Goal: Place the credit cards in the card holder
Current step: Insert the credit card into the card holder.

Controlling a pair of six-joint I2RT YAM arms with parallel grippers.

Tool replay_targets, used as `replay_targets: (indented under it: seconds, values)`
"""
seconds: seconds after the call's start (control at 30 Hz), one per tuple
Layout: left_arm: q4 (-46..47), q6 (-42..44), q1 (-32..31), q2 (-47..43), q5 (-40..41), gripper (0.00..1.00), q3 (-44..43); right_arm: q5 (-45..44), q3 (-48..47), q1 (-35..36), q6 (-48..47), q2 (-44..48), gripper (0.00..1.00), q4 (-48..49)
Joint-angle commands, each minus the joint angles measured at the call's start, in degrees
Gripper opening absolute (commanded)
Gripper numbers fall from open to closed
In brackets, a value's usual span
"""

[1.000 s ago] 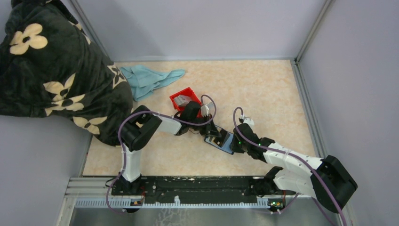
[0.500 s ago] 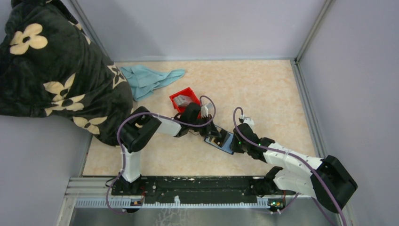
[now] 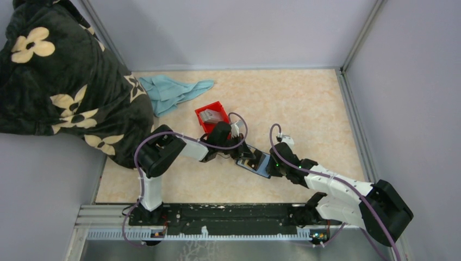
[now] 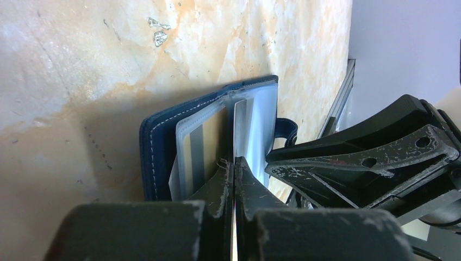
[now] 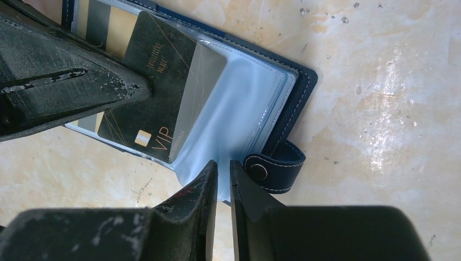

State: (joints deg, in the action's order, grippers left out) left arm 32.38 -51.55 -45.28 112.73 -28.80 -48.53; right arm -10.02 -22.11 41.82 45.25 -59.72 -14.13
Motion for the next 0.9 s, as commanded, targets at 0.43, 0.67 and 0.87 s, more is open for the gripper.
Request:
replay_targets:
  seconds: [0.43,0.67,0.87]
  values:
    - [-4.1,-2.9,-1.5,0.0,7.4,0.0,3.2,-0.3,1.9,-0.4,0.3,-0.2,0.16,-3.6]
    - [-4.6,-1.8,-2.3,0.4,6.0,0.0,2.6,-0.3,1.7,-0.3,0.2,-0.2,0.16,-3.7]
    - [-5.7,-0.8,-4.2,1.0,6.5,0.0,2.0,-0.5,0.4,-0.3,-0.4,0.0,0.23,-4.8]
